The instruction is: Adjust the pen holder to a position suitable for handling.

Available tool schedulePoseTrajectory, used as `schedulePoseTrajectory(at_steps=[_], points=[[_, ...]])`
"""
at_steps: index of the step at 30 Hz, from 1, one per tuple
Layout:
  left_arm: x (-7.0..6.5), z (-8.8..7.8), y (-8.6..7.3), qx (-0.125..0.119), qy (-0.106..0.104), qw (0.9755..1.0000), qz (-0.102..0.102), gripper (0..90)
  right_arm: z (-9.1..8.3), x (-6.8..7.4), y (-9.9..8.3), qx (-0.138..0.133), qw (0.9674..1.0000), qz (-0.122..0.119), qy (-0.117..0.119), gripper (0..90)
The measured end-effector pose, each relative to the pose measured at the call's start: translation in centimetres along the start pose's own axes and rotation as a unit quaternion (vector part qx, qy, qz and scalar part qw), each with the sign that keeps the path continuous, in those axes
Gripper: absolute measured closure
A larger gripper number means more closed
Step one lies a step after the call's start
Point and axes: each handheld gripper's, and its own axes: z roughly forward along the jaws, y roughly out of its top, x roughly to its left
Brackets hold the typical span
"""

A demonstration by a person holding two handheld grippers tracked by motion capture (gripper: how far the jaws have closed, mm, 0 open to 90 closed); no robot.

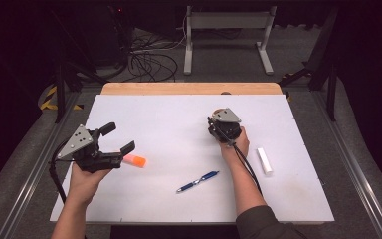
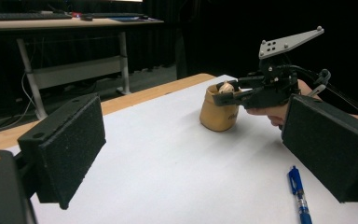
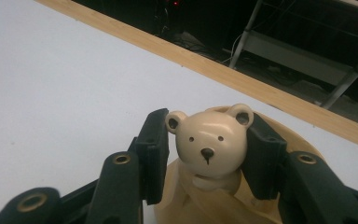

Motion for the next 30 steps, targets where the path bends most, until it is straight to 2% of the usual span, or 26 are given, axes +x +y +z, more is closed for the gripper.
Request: schedulePoseTrajectory(at_steps=[13,18,21,24,26,27,30], points=[[0.0,0.0,0.0,0.000,0.000,1.0000,-0.002,6.8,0.1,0.3,0.0,0.001,0.9998,-0.020,-0.007,59.5],[0.0,0.0,-0.1,0.000,0.000,1.0000,-0.001,6.8,0.1,0.5,0.0,0.000,0.9998,-0.020,-0.010,60.2],[0.1,0.0,-0.1,0.001,0.001,1.0000,-0.001,6.8,0.0,0.7,0.0,0.000,0.9995,-0.029,-0.009,63.8],[0.1,0.1,-0.1,0.002,0.000,1.0000,0.000,6.8,-0.2,1.0,0.1,-0.008,0.9996,-0.027,0.008,63.8],[0.1,0.1,-0.1,0.002,0.000,1.0000,0.001,6.8,-0.1,1.3,0.1,-0.007,0.9994,-0.033,0.008,63.8],[0.1,0.1,-0.1,0.001,0.000,1.0000,0.000,6.8,-0.2,1.7,0.1,-0.006,0.9988,-0.048,0.007,63.9],[0.1,0.0,-0.1,0.001,0.000,1.0000,-0.001,6.8,-0.4,2.1,0.2,-0.013,0.9988,-0.042,0.019,63.8]])
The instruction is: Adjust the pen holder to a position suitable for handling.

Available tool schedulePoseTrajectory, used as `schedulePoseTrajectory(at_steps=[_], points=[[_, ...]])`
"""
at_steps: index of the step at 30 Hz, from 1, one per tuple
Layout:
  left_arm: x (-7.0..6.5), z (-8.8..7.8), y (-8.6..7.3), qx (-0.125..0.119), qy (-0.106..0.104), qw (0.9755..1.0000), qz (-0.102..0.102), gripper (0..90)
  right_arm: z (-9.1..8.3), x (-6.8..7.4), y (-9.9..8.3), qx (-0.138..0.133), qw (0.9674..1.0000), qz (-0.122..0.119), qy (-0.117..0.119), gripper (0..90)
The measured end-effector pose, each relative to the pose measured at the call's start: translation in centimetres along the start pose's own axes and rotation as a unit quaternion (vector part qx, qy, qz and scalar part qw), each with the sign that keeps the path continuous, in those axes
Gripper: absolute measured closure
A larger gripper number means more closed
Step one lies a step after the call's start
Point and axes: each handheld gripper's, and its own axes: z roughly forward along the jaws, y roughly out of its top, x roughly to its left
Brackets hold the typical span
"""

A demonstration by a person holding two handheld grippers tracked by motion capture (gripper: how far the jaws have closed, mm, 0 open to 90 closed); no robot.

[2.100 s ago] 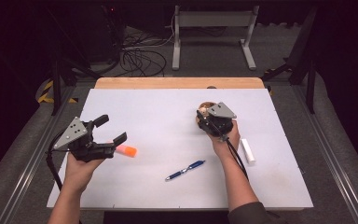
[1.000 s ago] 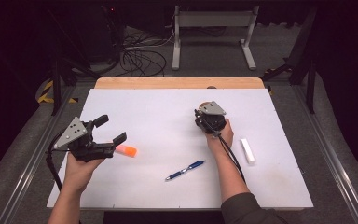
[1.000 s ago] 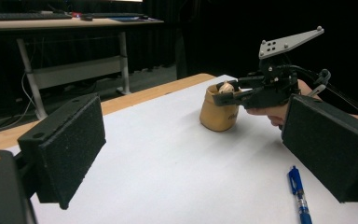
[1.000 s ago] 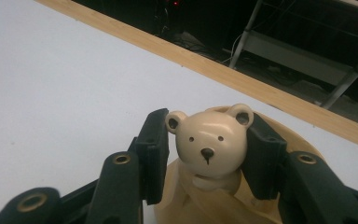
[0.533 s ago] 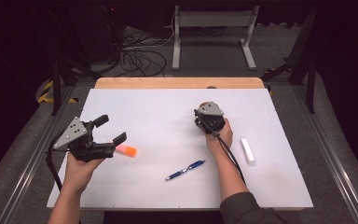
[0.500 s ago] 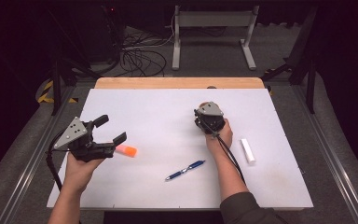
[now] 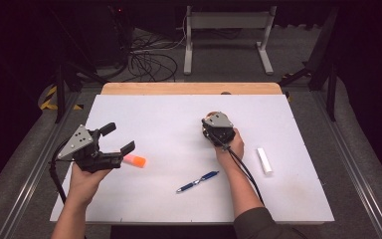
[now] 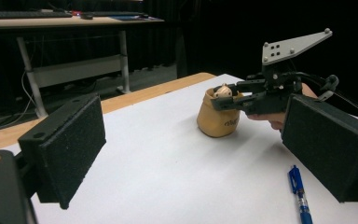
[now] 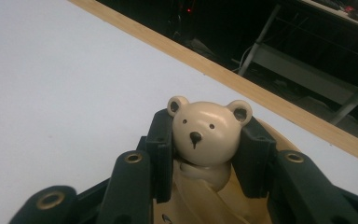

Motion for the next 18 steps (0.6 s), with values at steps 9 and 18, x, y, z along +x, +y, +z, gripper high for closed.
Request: schedulePoseTrajectory(at_steps=[9,18], points=[[-0.1,0.0,0.0,-0.001,-0.001,1.0000,0.000,6.8,-1.1,1.7,0.5,-0.016,0.9996,-0.012,0.022,63.8],[-0.1,0.1,0.0,0.003,-0.003,1.0000,0.000,6.8,-2.5,3.4,1.0,-0.026,0.9984,-0.024,0.045,63.7]])
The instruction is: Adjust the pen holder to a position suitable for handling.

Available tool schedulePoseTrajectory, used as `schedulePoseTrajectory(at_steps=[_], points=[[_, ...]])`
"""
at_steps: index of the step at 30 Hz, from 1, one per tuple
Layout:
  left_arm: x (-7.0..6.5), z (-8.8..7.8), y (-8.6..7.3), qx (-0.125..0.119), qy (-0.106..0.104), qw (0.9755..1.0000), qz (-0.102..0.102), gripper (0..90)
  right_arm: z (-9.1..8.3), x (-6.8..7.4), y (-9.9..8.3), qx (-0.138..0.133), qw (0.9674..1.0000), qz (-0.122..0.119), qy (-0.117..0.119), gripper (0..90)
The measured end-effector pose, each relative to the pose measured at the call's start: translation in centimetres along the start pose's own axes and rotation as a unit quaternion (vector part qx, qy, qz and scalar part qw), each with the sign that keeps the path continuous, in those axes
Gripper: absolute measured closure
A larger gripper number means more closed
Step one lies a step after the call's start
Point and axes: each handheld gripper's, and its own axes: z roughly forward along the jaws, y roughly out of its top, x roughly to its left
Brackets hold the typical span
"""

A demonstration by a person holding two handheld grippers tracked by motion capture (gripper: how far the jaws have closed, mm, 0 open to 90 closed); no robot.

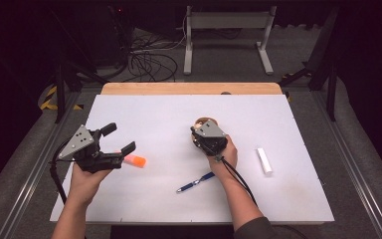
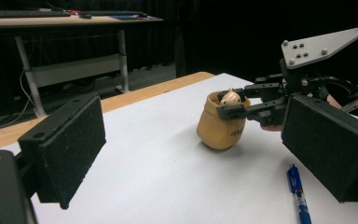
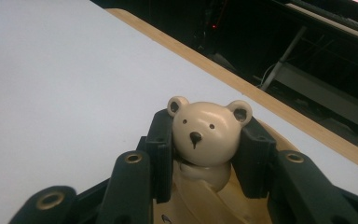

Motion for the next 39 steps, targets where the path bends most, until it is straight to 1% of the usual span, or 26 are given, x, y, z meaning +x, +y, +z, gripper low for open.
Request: schedulePoseTrajectory(at_steps=[2,3,4,8,14,17,22,24,28,31,32,33,34,35,37,39], points=[[0.0,0.0,0.0,0.001,0.000,1.0000,0.000,6.8,-0.2,0.4,0.1,-0.001,1.0000,-0.005,0.004,63.7],[0.0,0.0,0.0,0.002,0.000,1.0000,0.000,6.8,-0.4,0.8,0.2,-0.003,0.9999,-0.010,0.008,63.7],[0.0,0.0,0.0,0.001,-0.001,1.0000,0.000,6.8,-0.4,0.8,0.2,-0.003,0.9999,-0.010,0.008,63.7],[0.0,0.0,0.0,0.001,-0.001,1.0000,0.000,6.8,-0.7,1.6,0.2,-0.003,0.9998,-0.016,0.013,63.7],[0.0,0.1,0.0,0.002,-0.002,1.0000,0.002,6.8,-1.0,2.6,0.1,-0.003,0.9994,-0.030,0.019,63.6],[-0.1,0.1,-0.1,0.002,-0.003,1.0000,0.001,6.8,-1.1,2.9,0.1,-0.002,0.9991,-0.035,0.022,63.6],[-0.1,0.2,-0.1,0.003,-0.003,1.0000,0.002,6.8,-1.1,3.2,-0.2,0.000,0.9991,-0.034,0.027,63.6],[-0.1,0.2,-0.1,0.004,-0.004,1.0000,0.002,6.8,-1.0,3.4,-0.6,0.003,0.9990,-0.033,0.030,63.5],[-0.1,0.2,-0.1,0.004,-0.005,1.0000,0.001,6.8,-1.2,3.4,-0.8,-0.001,0.9991,-0.028,0.031,63.4],[-0.1,0.3,-0.2,0.005,-0.005,1.0000,0.002,6.8,-1.3,3.4,-0.8,-0.004,0.9990,-0.029,0.032,63.2],[-0.1,0.3,-0.2,0.006,-0.006,1.0000,0.001,6.8,-1.3,3.4,-0.9,-0.004,0.9991,-0.026,0.035,63.0],[-0.1,0.3,-0.2,0.006,-0.005,1.0000,0.001,6.8,-1.4,3.3,-0.9,-0.004,0.9989,-0.020,0.042,62.4],[-0.1,0.3,-0.2,0.006,-0.006,1.0000,0.001,6.8,-1.4,3.3,-0.9,-0.004,0.9989,-0.020,0.042,62.4],[-0.1,0.3,-0.2,0.007,-0.005,1.0000,0.003,6.8,-1.5,3.2,-0.9,-0.003,0.9987,-0.012,0.048,61.6],[-0.1,0.3,-0.3,0.007,-0.005,1.0000,0.001,6.8,-1.6,3.2,-0.9,-0.003,0.9986,-0.011,0.051,60.5],[-0.1,0.3,-0.3,0.008,-0.005,1.0000,0.002,6.8,-1.6,3.1,-0.9,-0.002,0.9983,-0.007,0.059,57.6]])
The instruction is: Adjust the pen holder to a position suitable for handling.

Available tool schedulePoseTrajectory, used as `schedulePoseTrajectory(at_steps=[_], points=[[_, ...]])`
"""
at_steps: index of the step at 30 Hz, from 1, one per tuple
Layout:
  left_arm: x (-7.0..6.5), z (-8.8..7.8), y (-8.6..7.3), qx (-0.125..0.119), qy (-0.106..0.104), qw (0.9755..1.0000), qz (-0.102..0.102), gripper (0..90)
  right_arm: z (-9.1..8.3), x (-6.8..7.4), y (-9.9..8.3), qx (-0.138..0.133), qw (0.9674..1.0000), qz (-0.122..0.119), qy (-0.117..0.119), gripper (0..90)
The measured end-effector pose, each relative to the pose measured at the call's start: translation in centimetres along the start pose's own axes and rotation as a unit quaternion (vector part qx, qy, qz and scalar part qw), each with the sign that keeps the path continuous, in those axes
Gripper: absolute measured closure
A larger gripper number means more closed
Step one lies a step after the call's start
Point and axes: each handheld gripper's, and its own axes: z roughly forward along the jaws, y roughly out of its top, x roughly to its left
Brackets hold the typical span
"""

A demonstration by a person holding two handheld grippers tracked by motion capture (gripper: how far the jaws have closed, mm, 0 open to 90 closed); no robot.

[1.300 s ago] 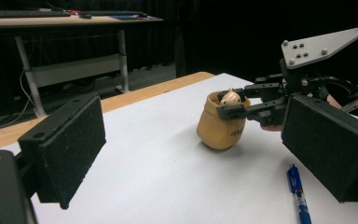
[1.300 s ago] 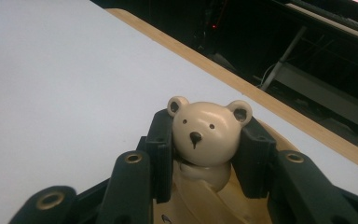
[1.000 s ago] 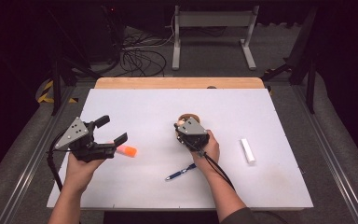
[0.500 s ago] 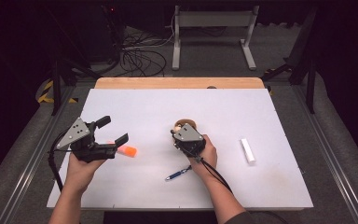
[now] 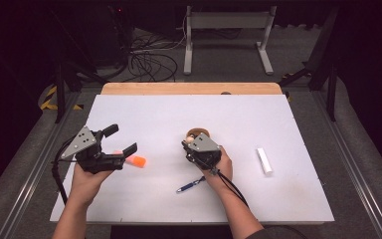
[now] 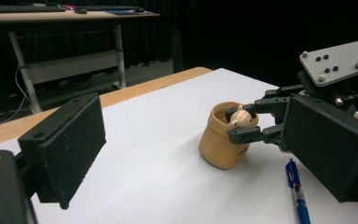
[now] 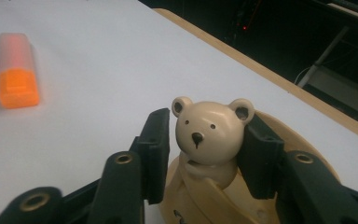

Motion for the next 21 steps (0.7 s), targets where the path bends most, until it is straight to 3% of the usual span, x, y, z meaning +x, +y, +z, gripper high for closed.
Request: schedulePoseTrajectory(at_steps=[8,9,14,15,18,21], points=[[0.2,0.3,-0.3,0.006,-0.003,1.0000,0.001,6.8,-0.3,-0.5,0.0,-0.006,0.9995,0.025,0.019,48.3],[0.2,0.4,-0.3,0.008,-0.004,1.0000,-0.001,6.8,-0.5,-0.8,0.0,-0.017,0.9989,0.037,0.024,46.6],[0.0,0.6,-0.4,0.012,-0.009,0.9999,0.003,6.8,-1.0,-1.3,0.0,-0.031,0.9977,0.051,0.032,42.5],[-0.2,0.7,-0.5,0.012,-0.011,0.9999,0.001,6.8,-1.3,-1.5,0.1,-0.042,0.9963,0.064,0.040,39.5],[-0.2,0.8,-0.5,0.011,-0.012,0.9999,0.004,6.8,-1.5,-1.6,0.2,-0.049,0.9953,0.072,0.043,36.0],[-0.3,0.9,-0.5,0.013,-0.010,0.9999,0.005,6.8,-2.3,-2.1,0.4,-0.068,0.9921,0.092,0.053,29.1]])
